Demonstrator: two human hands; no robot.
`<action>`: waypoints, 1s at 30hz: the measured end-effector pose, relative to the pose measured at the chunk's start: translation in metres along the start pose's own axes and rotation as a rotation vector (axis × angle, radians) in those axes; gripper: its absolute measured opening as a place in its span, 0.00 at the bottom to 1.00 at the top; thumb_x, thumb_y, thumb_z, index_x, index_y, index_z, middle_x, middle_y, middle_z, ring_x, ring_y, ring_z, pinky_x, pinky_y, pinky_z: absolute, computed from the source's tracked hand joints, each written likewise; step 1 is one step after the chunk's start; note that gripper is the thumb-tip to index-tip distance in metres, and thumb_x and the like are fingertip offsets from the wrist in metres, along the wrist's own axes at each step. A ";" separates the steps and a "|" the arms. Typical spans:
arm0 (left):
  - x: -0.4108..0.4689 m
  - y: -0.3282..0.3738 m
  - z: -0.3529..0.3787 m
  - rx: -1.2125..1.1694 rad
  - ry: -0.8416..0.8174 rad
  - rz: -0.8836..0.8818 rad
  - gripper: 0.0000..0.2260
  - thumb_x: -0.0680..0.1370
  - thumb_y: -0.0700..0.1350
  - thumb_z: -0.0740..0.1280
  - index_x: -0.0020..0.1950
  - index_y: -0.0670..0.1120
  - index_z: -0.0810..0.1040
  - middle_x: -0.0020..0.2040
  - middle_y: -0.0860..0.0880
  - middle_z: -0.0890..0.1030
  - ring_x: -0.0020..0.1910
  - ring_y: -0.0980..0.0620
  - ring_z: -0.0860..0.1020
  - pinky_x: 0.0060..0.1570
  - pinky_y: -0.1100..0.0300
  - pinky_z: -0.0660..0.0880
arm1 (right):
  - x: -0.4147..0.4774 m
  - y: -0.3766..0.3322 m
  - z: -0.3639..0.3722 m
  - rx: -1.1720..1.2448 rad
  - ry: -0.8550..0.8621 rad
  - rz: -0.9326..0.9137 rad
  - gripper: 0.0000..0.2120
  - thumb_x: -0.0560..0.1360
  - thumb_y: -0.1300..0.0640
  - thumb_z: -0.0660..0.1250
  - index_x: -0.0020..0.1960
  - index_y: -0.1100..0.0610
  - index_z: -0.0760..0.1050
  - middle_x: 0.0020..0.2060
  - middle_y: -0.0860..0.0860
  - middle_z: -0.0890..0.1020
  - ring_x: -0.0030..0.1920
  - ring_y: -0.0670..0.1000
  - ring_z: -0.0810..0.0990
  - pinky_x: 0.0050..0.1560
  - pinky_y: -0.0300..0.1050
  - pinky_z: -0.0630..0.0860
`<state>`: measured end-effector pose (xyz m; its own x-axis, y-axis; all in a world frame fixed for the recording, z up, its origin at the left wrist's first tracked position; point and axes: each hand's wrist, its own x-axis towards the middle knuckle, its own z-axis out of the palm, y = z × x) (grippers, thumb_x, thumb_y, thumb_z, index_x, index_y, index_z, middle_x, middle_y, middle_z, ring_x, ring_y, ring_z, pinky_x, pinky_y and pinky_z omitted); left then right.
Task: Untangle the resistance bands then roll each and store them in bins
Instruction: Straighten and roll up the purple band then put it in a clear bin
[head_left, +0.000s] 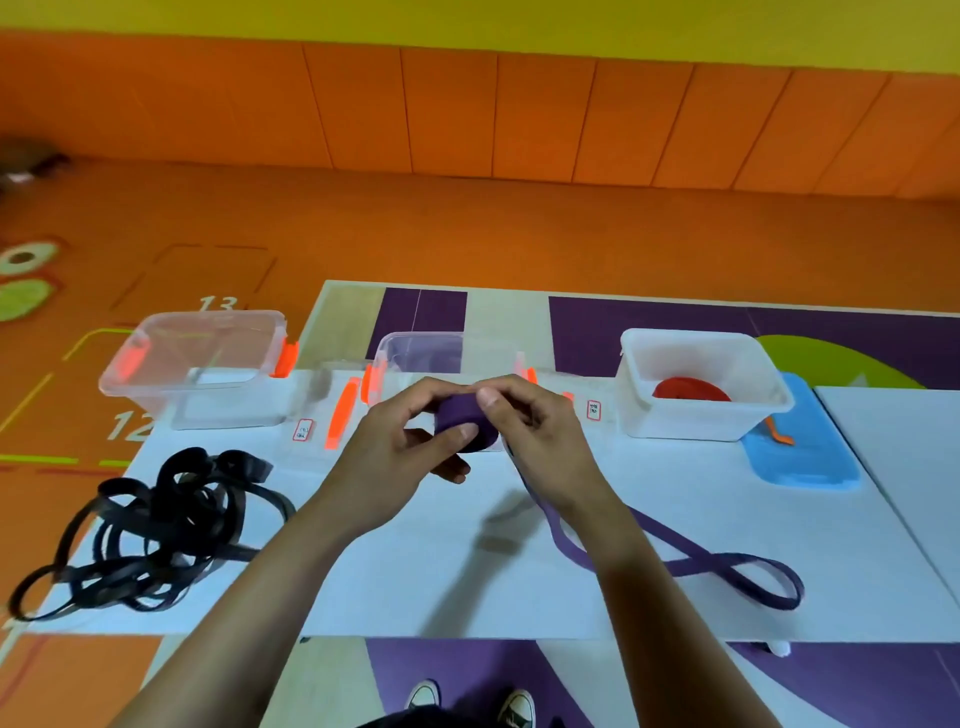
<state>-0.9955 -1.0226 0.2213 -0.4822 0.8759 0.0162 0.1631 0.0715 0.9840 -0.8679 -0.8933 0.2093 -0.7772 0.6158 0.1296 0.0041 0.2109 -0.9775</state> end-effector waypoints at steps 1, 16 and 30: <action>0.000 0.001 -0.001 -0.008 0.001 0.003 0.08 0.80 0.39 0.70 0.58 0.48 0.80 0.52 0.47 0.82 0.36 0.39 0.84 0.45 0.49 0.83 | -0.001 0.003 0.000 0.023 0.016 -0.010 0.06 0.82 0.55 0.66 0.54 0.54 0.83 0.48 0.47 0.86 0.51 0.50 0.84 0.56 0.51 0.79; -0.006 0.008 -0.013 -0.020 0.013 -0.191 0.06 0.83 0.42 0.65 0.59 0.46 0.74 0.59 0.46 0.77 0.44 0.45 0.85 0.39 0.45 0.84 | 0.010 0.005 -0.005 0.109 -0.073 0.102 0.08 0.73 0.61 0.76 0.52 0.55 0.86 0.42 0.48 0.88 0.41 0.44 0.82 0.46 0.35 0.75; 0.005 0.003 -0.016 -0.270 0.110 -0.034 0.13 0.81 0.44 0.65 0.62 0.39 0.73 0.54 0.37 0.80 0.37 0.39 0.83 0.43 0.52 0.82 | 0.015 -0.010 0.003 0.232 -0.013 0.094 0.12 0.75 0.63 0.74 0.58 0.56 0.84 0.42 0.47 0.87 0.39 0.44 0.81 0.43 0.36 0.75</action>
<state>-1.0115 -1.0257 0.2273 -0.5764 0.8171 -0.0125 -0.0823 -0.0429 0.9957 -0.8816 -0.8884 0.2204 -0.7885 0.6140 0.0355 -0.0665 -0.0278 -0.9974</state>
